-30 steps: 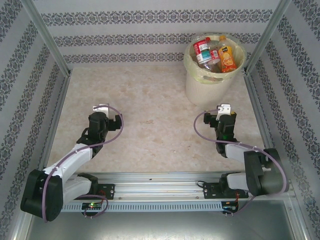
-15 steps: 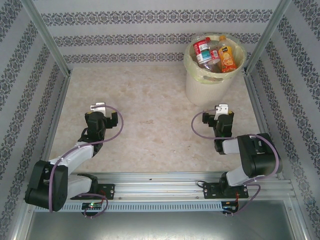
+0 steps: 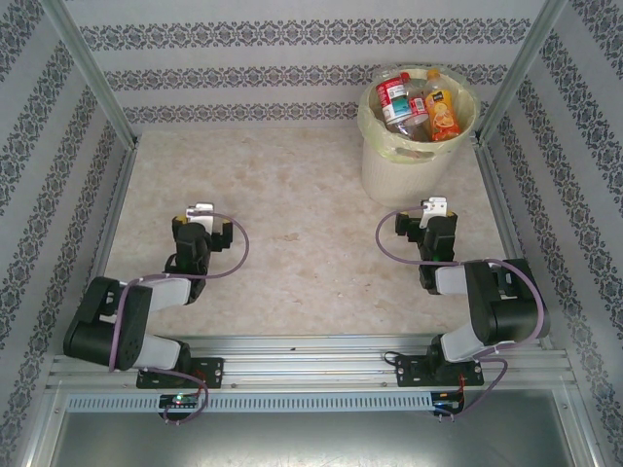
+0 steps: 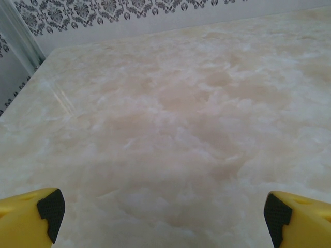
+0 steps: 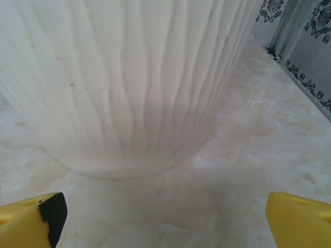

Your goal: Put the plastic bottles in the bin

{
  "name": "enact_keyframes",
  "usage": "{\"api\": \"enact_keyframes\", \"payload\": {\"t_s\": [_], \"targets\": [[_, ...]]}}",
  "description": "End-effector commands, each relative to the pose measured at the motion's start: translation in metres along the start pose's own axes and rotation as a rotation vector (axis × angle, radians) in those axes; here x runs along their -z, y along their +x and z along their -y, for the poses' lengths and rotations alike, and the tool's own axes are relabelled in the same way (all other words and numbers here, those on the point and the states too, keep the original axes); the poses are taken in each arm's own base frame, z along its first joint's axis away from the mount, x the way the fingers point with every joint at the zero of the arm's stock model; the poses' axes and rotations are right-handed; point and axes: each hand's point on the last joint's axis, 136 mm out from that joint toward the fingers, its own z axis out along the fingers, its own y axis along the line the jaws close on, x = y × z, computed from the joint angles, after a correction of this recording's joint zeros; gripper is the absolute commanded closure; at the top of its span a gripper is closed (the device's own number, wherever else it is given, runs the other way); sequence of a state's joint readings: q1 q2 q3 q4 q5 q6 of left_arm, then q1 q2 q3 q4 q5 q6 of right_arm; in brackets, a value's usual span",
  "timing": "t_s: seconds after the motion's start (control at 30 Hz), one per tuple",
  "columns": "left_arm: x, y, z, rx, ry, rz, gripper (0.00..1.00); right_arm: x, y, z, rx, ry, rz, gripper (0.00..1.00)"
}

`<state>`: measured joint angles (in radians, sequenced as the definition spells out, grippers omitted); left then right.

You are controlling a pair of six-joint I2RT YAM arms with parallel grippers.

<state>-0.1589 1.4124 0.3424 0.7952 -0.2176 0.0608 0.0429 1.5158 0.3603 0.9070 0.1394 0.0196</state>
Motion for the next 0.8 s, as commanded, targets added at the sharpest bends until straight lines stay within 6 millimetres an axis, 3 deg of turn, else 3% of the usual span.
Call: {"api": "enact_keyframes", "payload": {"t_s": [0.0,0.23,0.43,0.6,0.77], "targets": [[-0.002,-0.014,-0.008,0.005,-0.008,0.106,0.00,-0.002,-0.010,-0.002,-0.019,-0.016,0.026,0.02],[-0.012,0.004,-0.022,0.087,-0.040,0.131,0.00,-0.002,-0.010,-0.002,-0.020,-0.019,0.026,0.02],[-0.030,0.009,-0.021,0.108,0.017,0.003,0.00,-0.002,-0.010,-0.002,-0.020,-0.019,0.025,0.02],[-0.032,0.010,-0.023,0.126,0.036,0.003,0.00,-0.002,-0.010,-0.002,-0.019,-0.020,0.024,0.02],[-0.021,0.007,-0.006,0.090,0.137,0.055,0.00,-0.002,-0.010,-0.002,-0.020,-0.020,0.024,0.02]]}}
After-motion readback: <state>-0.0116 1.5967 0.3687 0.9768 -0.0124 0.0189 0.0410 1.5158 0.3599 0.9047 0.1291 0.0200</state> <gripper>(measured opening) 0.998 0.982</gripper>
